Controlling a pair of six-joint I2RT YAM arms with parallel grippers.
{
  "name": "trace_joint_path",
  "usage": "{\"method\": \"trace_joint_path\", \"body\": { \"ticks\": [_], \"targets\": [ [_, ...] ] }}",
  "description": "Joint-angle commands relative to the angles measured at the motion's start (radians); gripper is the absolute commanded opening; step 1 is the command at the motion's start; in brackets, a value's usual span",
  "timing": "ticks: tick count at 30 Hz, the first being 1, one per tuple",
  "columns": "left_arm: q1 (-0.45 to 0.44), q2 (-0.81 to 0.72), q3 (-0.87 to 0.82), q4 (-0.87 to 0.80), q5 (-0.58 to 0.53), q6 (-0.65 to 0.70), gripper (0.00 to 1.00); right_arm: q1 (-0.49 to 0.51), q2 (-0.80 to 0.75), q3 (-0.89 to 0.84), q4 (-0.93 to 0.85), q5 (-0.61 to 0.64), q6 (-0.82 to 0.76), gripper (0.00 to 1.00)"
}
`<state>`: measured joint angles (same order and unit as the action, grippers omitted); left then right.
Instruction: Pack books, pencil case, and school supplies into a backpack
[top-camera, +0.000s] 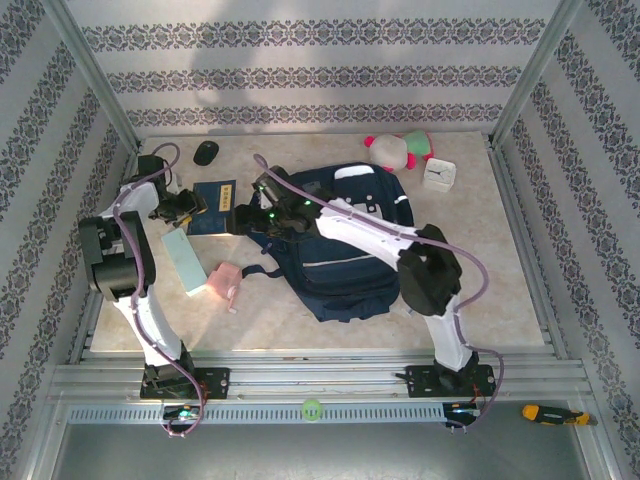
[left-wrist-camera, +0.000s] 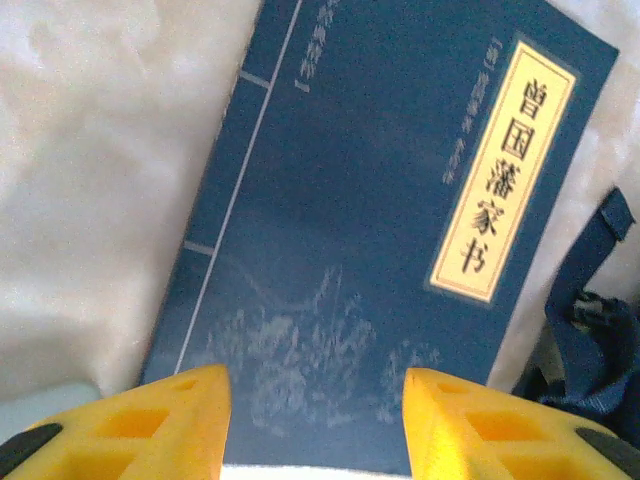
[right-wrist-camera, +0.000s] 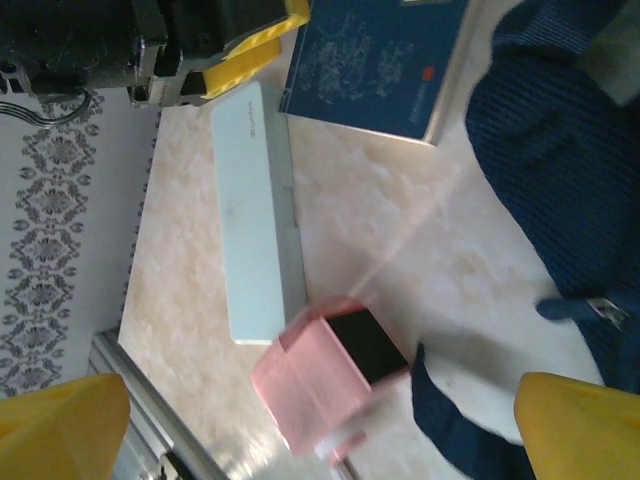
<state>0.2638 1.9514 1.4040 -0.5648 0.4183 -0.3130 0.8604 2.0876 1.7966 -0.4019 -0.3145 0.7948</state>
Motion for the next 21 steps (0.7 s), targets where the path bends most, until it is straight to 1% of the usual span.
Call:
{"method": "trace_joint_path", "body": {
  "ticks": [1,2,4,6,8,10,11,15,19,21],
  "targets": [
    [0.021,0.041,0.078,-0.003,0.002,0.036,0.46,0.020,0.083,0.104,0.076,-0.007,0.046,0.98],
    [0.023,0.053,0.091,-0.005,-0.009,0.042,0.46,0.022,0.105,0.124,0.076,0.000,0.047,0.97],
    [0.025,0.073,0.114,-0.012,-0.027,0.058,0.45,0.022,0.150,0.156,0.071,0.019,0.070,0.89],
    [0.030,0.090,0.129,-0.022,-0.047,0.080,0.45,0.020,0.197,0.190,0.062,0.037,0.107,0.80],
    [0.036,0.110,0.144,-0.034,-0.055,0.089,0.45,0.012,0.246,0.227,0.049,0.031,0.164,0.65],
    [0.043,0.129,0.159,-0.042,-0.052,0.094,0.45,0.008,0.296,0.269,0.057,0.028,0.176,0.56],
    [0.046,0.136,0.163,-0.046,-0.050,0.096,0.45,0.009,0.318,0.293,0.053,0.049,0.169,0.52],
    [0.051,0.169,0.196,-0.073,-0.037,0.119,0.44,0.006,0.385,0.370,0.019,0.142,0.152,0.47],
    [0.054,0.190,0.216,-0.093,-0.035,0.136,0.43,-0.006,0.459,0.452,-0.011,0.160,0.149,0.43],
    [0.055,0.196,0.216,-0.096,-0.030,0.143,0.42,-0.011,0.506,0.521,-0.069,0.178,0.136,0.42]
  ]
}}
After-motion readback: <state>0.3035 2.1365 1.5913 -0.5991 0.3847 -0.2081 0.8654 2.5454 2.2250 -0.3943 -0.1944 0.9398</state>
